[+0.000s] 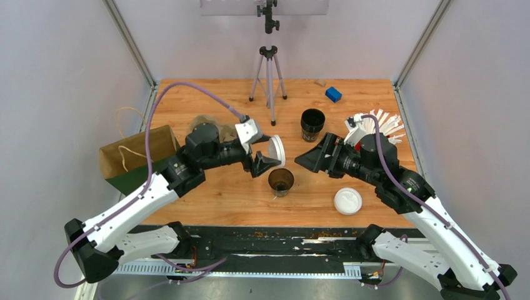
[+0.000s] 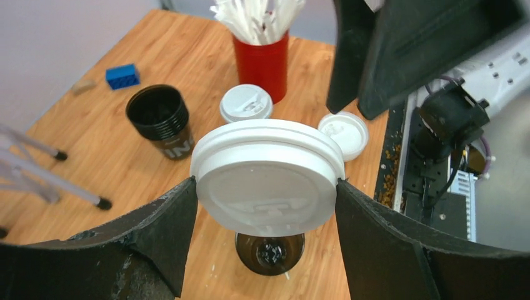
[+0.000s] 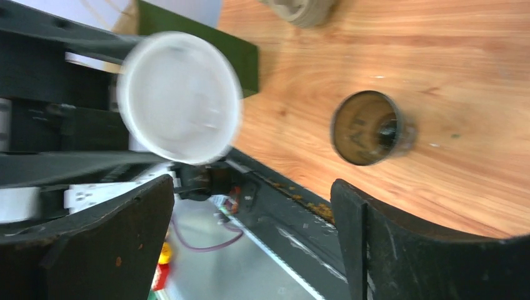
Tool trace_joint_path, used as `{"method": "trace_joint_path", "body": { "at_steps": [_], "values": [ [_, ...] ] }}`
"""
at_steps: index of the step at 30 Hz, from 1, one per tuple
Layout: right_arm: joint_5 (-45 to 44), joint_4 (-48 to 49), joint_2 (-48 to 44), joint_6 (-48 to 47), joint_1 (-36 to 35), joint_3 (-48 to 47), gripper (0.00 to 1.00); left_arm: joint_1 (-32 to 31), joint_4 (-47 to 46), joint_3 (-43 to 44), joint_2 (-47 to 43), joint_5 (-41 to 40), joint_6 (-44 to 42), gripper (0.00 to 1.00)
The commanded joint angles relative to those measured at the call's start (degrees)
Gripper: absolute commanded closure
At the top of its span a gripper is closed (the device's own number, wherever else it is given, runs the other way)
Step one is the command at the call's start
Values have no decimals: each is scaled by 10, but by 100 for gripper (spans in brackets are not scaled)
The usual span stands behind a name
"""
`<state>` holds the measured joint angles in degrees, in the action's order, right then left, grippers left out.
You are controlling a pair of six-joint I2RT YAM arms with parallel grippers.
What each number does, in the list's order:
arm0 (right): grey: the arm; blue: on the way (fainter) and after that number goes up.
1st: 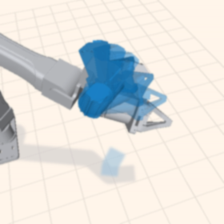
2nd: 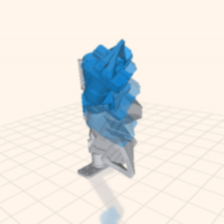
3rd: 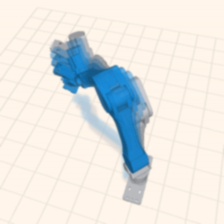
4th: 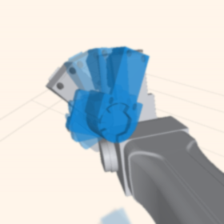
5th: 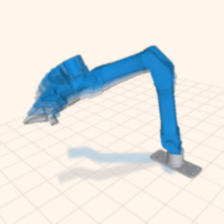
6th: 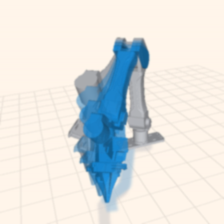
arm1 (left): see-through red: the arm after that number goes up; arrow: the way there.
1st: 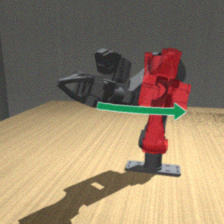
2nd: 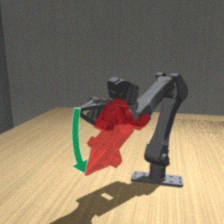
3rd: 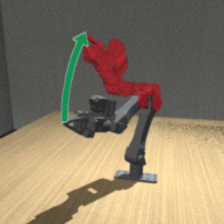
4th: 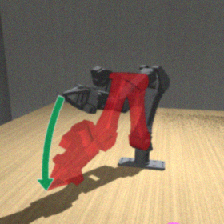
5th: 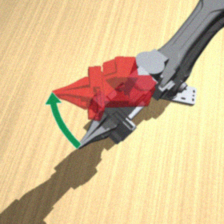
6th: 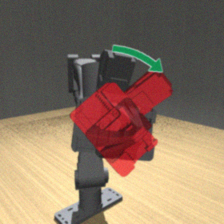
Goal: Pack the takeout coffee
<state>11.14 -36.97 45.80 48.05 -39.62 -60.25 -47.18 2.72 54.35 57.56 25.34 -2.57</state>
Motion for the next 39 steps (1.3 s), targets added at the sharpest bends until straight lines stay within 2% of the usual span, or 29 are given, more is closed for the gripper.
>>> {"method": "trace_joint_path", "body": {
  "at_steps": [1, 8, 12, 16, 21, 29, 39],
  "values": [
    [-83, -93, -3, -55, -3, -26, 0, -3, 231, 113, 43, -88, 61, 22],
    [-167, -152, -23, -82, -2, -29, 0, -23, 395, 227, 148, -154, 132, 24],
    [-192, -164, -40, -92, -2, -29, 0, -52, 480, 299, 218, -202, 136, 23],
    [-201, -164, -54, -101, -2, -29, 0, -83, 536, 363, 292, -237, 136, 23],
    [-215, -171, -70, -105, -3, -29, 0, -106, 597, 438, 391, -244, 141, 23],
    [-229, -181, -88, -110, -2, -29, 0, -111, 636, 491, 473, -244, 138, 22],
    [-241, -190, -96, -116, -2, -33, 0, -112, 642, 518, 525, -250, 123, 18]
  ]
}}
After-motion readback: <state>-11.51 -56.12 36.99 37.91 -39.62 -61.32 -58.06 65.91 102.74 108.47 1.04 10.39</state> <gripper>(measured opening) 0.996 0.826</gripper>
